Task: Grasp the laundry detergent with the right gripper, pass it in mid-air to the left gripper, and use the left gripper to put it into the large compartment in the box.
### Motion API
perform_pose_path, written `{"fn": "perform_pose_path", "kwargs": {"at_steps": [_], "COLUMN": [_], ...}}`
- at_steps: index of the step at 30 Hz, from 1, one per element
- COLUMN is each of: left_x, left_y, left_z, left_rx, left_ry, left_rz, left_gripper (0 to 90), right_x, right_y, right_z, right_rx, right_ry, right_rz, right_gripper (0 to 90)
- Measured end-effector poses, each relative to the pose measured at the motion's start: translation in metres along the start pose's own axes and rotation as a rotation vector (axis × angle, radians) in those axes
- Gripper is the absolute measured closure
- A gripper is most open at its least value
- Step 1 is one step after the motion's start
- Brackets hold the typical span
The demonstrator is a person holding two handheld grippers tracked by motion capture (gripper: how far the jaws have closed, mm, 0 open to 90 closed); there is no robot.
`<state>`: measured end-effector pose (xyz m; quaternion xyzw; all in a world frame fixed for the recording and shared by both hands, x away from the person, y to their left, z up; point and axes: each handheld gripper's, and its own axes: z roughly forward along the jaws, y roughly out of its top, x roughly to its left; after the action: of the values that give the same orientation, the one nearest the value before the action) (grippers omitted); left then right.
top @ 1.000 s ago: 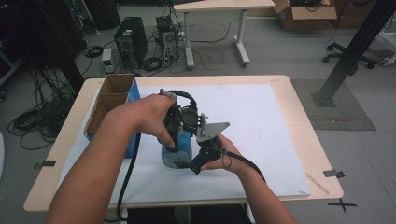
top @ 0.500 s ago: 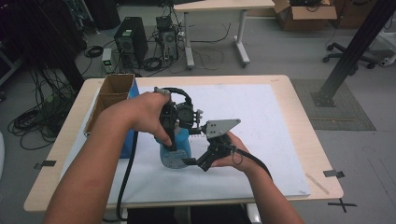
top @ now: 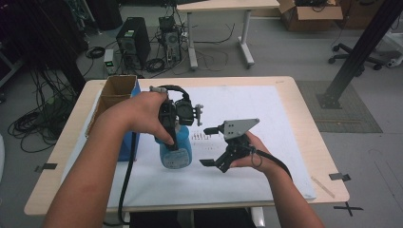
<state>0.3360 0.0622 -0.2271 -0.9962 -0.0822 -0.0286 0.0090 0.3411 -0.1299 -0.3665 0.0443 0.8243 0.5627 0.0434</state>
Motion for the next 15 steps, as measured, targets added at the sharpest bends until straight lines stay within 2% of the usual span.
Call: {"fn": "perform_pose_path", "kwargs": {"at_steps": [4, 7, 10, 11, 12, 15], "left_x": [0.002, 0.003, 0.004, 0.004, 0.004, 0.006], "left_y": [0.002, 0.004, 0.007, 0.007, 0.007, 0.007], "left_z": [-0.005, -0.009, -0.014, -0.014, -0.016, -0.019], "left_rx": [-0.013, 0.005, 0.022, 0.024, 0.021, 0.01], "left_ry": [0.031, 0.065, 0.058, 0.053, 0.045, 0.044], "left_rz": [-0.081, -0.097, -0.108, -0.118, -0.141, -0.185], "left_gripper": [37.9, 37.9, 37.9, 37.9, 37.9, 37.9], "right_x": [-0.006, -0.01, -0.015, -0.017, -0.017, -0.024], "right_y": [0.003, 0.006, 0.009, 0.011, 0.011, 0.015], "right_z": [-0.012, -0.019, -0.026, -0.029, -0.029, -0.037], "right_rx": [0.05, 0.095, 0.139, 0.169, 0.169, 0.236], "right_ry": [-0.014, -0.015, -0.022, -0.025, -0.025, -0.039], "right_rz": [-0.032, -0.061, -0.069, -0.072, -0.072, -0.082], "right_gripper": [0.3, 0.3, 0.3, 0.4, 0.4, 0.9]}}
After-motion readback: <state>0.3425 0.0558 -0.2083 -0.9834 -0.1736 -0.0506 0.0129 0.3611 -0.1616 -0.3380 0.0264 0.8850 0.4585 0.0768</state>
